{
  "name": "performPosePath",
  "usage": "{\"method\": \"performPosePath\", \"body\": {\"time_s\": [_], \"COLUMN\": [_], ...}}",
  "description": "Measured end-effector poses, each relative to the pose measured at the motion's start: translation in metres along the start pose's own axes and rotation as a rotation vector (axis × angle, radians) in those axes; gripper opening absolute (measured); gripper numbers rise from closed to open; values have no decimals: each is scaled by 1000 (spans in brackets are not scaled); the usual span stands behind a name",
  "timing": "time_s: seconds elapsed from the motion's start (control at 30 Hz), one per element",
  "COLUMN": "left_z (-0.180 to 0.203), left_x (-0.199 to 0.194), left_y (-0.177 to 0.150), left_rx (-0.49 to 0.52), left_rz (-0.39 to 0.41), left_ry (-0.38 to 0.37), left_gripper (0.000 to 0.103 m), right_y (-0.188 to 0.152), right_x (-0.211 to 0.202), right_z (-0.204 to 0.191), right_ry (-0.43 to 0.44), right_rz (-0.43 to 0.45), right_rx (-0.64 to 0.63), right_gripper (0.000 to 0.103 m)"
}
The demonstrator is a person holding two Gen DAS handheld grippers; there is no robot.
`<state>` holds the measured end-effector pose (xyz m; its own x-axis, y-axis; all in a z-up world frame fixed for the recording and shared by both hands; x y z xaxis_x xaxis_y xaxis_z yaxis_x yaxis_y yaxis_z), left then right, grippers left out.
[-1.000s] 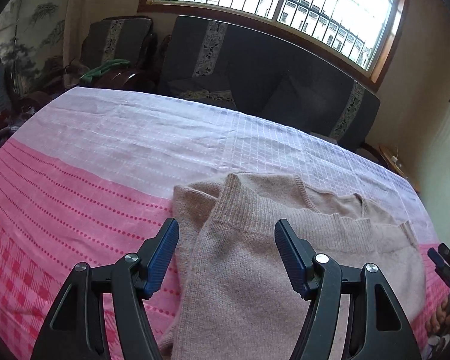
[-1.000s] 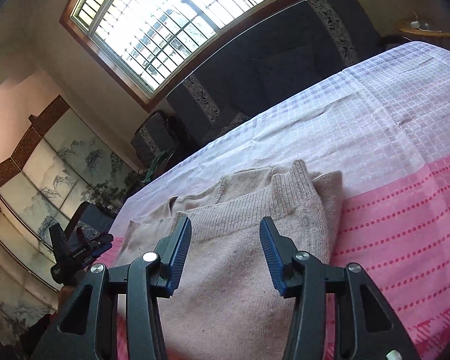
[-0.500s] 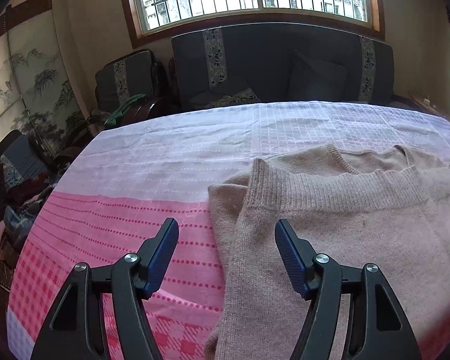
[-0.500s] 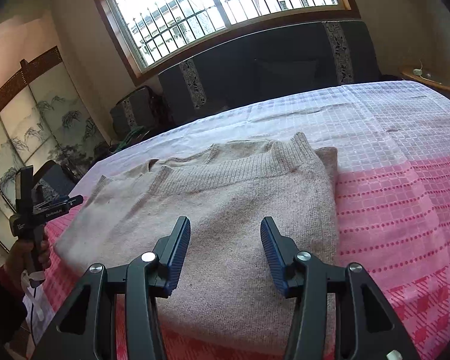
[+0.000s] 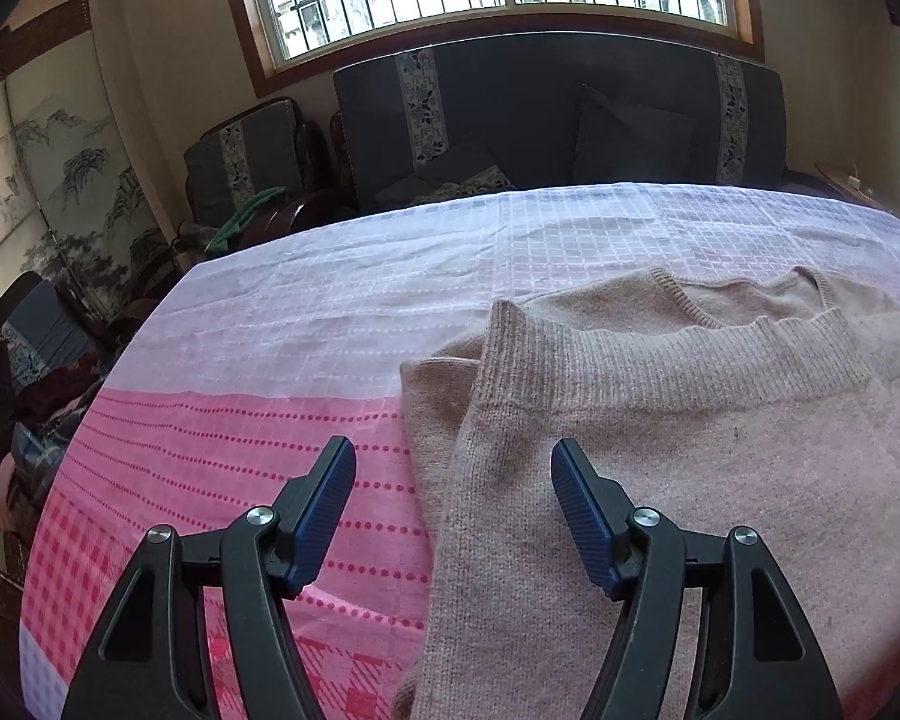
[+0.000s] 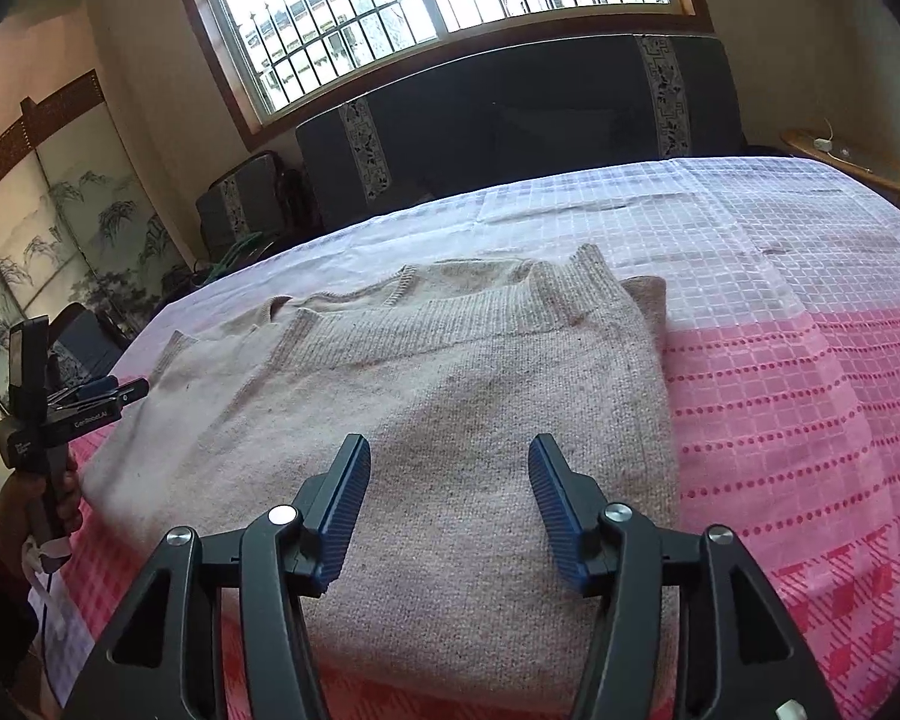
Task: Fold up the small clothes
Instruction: 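Grasp the folded sweater side edge with the left gripper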
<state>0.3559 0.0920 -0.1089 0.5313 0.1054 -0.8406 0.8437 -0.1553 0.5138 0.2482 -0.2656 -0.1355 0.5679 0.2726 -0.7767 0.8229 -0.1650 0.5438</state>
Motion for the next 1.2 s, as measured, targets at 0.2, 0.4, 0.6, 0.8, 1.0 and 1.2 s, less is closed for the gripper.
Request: {"method": "performPosePath", "body": {"time_s": [0.2, 0.4, 0.6, 0.8, 1.0, 1.2], "left_z": [-1, -21, -42, -32, -18, -10], "left_x": [4, 11, 35, 44, 50, 49], "left_y": [0, 3, 4, 8, 19, 19], "left_rx": [1, -64, -132, -108, -190, -101], "left_rz": [-50, -126, -195, -242, -297, -303], "left_ry": [-121, -381, -538, -686, -864, -863], "left_gripper": [68, 68, 68, 68, 68, 60], "right_y": [1, 0, 0, -1, -1, -2], "right_x": [1, 1, 0, -1, 0, 1], "right_z": [1, 1, 0, 0, -5, -6], "right_ry": [9, 15, 20, 22, 20, 25], "right_rz": [-2, -5, -4, -4, -14, -18], "right_rx": [7, 6, 6, 4, -9, -14], "right_gripper": [55, 58, 60, 61, 66, 69]}}
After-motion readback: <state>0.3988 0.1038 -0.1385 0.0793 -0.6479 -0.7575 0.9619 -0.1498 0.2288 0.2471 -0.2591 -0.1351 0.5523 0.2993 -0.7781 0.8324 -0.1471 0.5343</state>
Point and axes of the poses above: each gripper's, at about its wrist camera, not at the fingertips, and x roughly the way its jaws point, z to its right, y to its top, the point moved 6 cm from there along x, roughly the way its jaws point, and after that the axes turned 13 degrees about -z, right-handed, at the moved point
